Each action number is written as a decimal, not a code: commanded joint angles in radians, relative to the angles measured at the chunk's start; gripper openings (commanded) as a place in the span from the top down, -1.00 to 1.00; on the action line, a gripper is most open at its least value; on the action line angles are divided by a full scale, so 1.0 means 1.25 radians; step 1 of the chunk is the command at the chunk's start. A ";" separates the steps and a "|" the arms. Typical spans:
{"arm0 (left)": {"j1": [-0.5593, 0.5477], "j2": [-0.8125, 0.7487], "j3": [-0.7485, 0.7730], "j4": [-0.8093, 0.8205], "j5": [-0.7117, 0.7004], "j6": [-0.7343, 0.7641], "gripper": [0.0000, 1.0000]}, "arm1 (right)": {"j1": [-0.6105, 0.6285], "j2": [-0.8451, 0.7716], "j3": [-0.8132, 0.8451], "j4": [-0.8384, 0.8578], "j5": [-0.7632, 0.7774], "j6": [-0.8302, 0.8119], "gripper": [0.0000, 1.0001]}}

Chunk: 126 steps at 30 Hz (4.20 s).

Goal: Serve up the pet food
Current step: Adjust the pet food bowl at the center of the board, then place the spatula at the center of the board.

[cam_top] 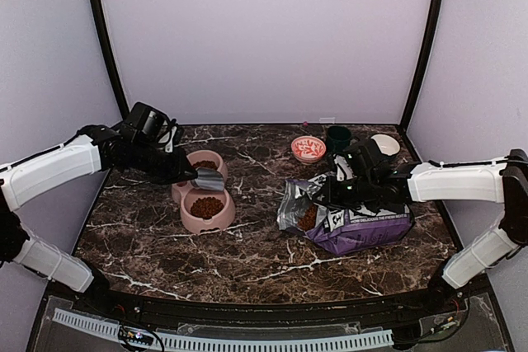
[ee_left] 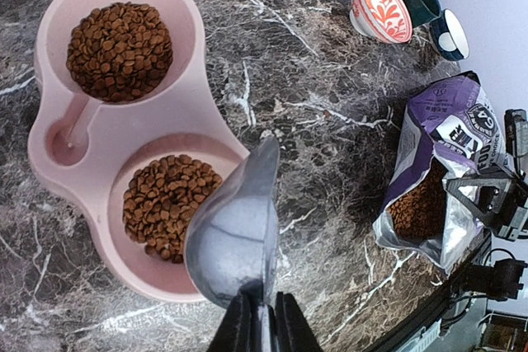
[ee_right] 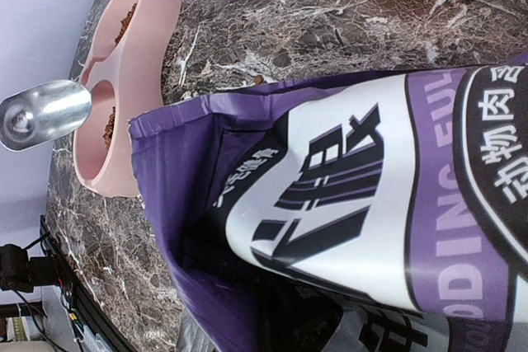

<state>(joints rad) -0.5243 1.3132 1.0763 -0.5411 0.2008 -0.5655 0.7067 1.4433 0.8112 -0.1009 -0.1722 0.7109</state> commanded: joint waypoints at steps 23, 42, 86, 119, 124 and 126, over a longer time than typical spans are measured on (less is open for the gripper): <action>-0.052 0.240 0.128 0.161 -0.025 -0.011 1.00 | -0.028 -0.014 -0.020 -0.033 0.047 -0.006 1.00; -0.052 0.246 0.139 0.022 -0.179 0.042 1.00 | -0.029 -0.018 -0.022 -0.032 0.046 -0.007 1.00; -0.044 0.109 0.082 0.113 -0.062 0.029 1.00 | -0.029 -0.015 -0.025 -0.025 0.037 0.001 1.00; -0.057 0.418 0.075 0.527 0.242 -0.126 1.00 | -0.029 -0.066 -0.046 -0.039 0.042 0.017 1.00; -0.055 0.472 0.080 0.547 0.250 -0.119 1.00 | -0.029 -0.067 -0.059 -0.027 0.036 0.022 1.00; -0.055 0.487 0.079 0.557 0.254 -0.117 1.00 | -0.029 -0.065 -0.058 -0.029 0.035 0.018 1.00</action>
<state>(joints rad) -0.5892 1.9015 1.1625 0.0959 0.4850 -0.7189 0.6971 1.3781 0.7616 -0.1017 -0.1757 0.7166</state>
